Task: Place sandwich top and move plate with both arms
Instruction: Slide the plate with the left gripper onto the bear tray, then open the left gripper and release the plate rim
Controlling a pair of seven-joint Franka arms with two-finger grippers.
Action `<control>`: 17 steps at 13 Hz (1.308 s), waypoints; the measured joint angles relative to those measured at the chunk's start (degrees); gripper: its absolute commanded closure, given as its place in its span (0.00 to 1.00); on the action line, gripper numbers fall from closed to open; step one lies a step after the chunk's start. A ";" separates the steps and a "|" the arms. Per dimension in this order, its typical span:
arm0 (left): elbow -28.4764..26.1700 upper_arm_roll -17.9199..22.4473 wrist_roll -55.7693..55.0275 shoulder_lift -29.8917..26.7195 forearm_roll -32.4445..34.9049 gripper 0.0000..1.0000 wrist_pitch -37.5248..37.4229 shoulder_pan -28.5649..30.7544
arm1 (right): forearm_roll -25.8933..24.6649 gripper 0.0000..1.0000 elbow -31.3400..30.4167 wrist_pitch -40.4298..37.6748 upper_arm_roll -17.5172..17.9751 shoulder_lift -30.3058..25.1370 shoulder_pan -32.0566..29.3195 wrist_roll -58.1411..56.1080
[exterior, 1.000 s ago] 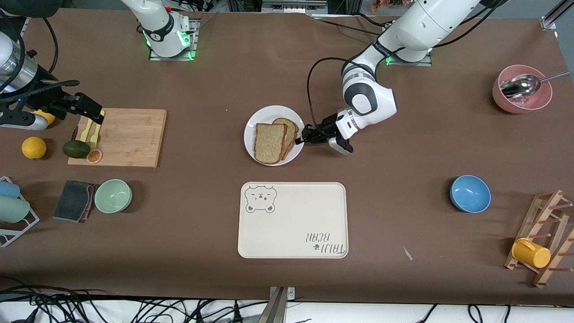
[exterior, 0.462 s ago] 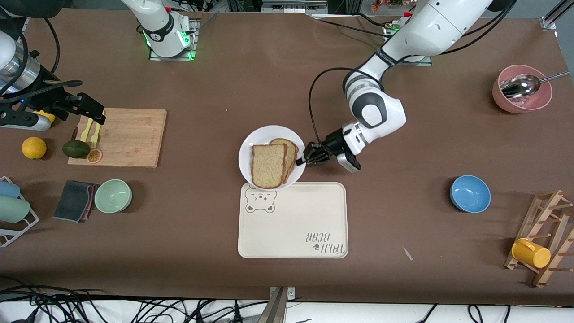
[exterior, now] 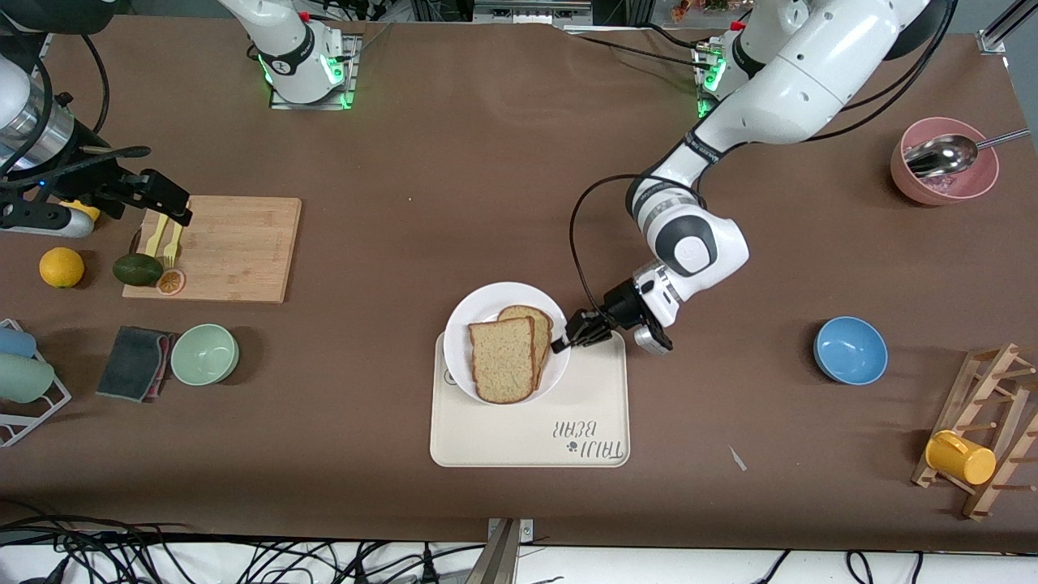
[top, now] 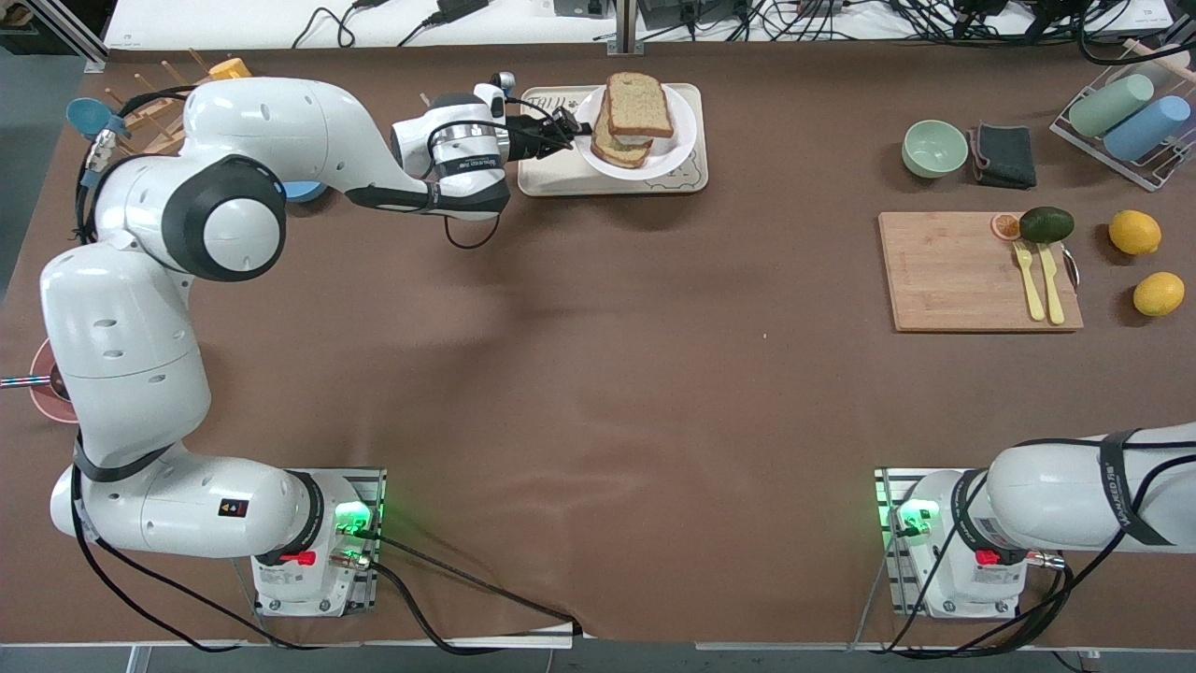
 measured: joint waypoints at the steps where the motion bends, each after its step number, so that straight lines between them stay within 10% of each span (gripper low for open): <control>1: 2.16 0.49 0.02 1.81 0.63 1.00 0.00 -0.44 | 0.00 0.00 0.00 0.00 0.00 0.01 0.00 0.00; 6: 8.68 8.39 -2.52 5.97 2.79 1.00 0.00 -4.85 | 0.00 0.00 0.00 0.11 -0.01 0.03 0.01 0.00; 17: 9.16 10.37 -10.36 7.42 10.33 1.00 0.01 -5.64 | 0.00 0.00 0.00 1.21 0.00 0.03 0.12 0.00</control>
